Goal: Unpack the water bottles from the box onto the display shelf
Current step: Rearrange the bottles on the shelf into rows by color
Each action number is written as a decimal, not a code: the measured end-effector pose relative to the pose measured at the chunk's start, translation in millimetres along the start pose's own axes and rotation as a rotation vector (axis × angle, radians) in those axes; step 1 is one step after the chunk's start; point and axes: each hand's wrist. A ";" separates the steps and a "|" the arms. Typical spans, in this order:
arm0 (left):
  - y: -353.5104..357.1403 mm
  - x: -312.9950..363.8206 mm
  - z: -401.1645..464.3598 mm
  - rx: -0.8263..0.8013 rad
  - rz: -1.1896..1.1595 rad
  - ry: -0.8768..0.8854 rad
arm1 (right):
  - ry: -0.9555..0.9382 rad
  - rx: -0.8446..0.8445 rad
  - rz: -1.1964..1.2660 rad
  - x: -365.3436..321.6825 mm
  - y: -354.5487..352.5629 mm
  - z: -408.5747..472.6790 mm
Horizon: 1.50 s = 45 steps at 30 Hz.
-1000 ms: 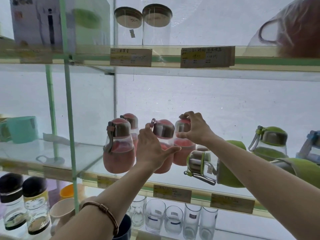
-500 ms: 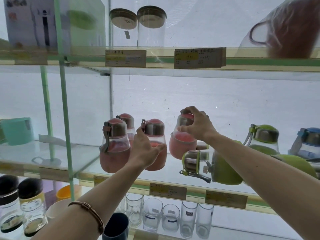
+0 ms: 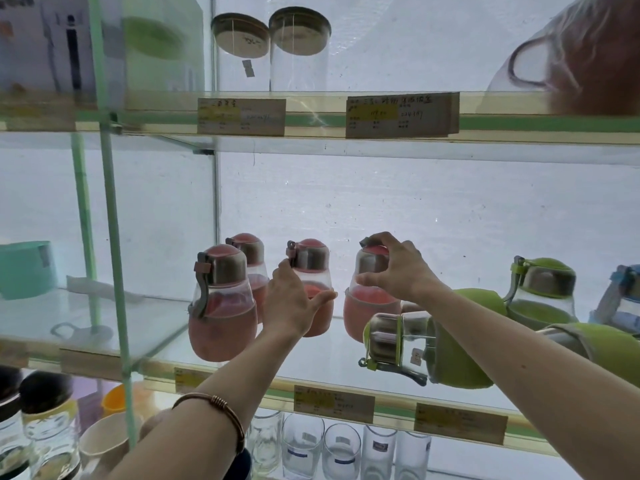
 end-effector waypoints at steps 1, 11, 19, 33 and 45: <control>0.9 2.7 0.8 0.004 0.054 -0.003 | 0.001 0.004 -0.003 -0.2 0.2 0.0; -8.9 3.5 -4.5 -0.047 -0.112 -0.129 | 0.024 0.026 -0.044 -4.0 4.2 -5.4; -1.3 0.3 -0.9 -0.092 -0.138 -0.095 | 0.025 0.013 -0.072 -12.2 1.6 -14.2; -5.1 -12.5 2.2 -0.064 -0.109 -0.067 | 0.063 0.005 -0.049 -4.6 2.4 -4.1; -23.9 19.2 -17.6 -0.024 0.030 0.200 | -0.041 0.194 0.031 -60.1 -32.7 -15.9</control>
Point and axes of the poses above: each hand's wrist, its own z-axis towards the middle knuckle, its own y-axis out of the palm, x = y × z, and after that the axes turned 3 degrees about y, right-handed
